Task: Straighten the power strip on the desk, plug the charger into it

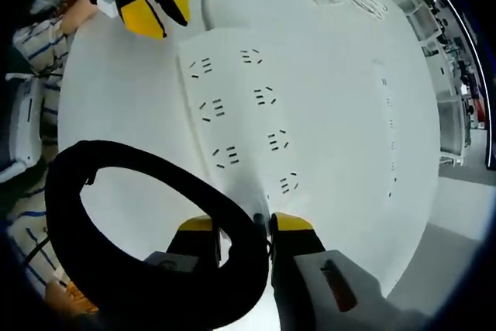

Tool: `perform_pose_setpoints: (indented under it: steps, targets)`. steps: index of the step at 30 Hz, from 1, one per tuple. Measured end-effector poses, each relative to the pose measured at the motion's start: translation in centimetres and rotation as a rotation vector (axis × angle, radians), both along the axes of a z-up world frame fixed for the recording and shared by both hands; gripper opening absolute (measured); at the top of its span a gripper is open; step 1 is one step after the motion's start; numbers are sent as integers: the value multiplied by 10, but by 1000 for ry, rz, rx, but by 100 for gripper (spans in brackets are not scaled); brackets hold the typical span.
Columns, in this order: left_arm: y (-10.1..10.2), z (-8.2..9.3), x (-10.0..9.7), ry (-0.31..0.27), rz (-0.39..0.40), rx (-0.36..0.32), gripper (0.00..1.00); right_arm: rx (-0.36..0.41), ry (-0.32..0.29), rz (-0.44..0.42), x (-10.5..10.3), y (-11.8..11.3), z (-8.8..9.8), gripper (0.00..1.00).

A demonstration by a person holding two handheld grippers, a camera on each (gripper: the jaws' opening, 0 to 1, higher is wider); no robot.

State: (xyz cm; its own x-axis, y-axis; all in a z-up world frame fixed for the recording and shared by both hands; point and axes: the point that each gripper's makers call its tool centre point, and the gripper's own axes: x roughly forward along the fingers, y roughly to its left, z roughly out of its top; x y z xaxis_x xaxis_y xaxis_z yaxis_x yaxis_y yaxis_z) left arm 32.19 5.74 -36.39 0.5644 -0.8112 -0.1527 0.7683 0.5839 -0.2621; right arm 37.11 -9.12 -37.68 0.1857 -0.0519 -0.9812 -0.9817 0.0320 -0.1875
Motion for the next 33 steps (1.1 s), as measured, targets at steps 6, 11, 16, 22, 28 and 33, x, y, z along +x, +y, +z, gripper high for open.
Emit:
perform_pose_setpoints:
  steps: [6, 11, 16, 22, 28, 33]
  targets:
    - [-2, -2, -3, 5, -9, 8, 10, 24, -14, 12, -1, -3, -1, 22]
    - [-3, 0, -3, 3, -9, 0, 10, -8, -27, 15, -2, -3, -1, 22]
    - [-5, -2, -5, 3, -16, 8, 10, -125, -68, 28, -4, -2, -4, 22]
    - [-6, -3, -7, 7, -27, 10, 10, 23, -14, 19, 0, -5, -4, 22]
    - [-8, -2, -7, 7, -26, -1, 10, -84, -21, 9, 0, -7, -7, 22]
    - [-9, -4, -8, 10, -30, 8, 10, -62, -10, 8, 2, -7, -7, 22]
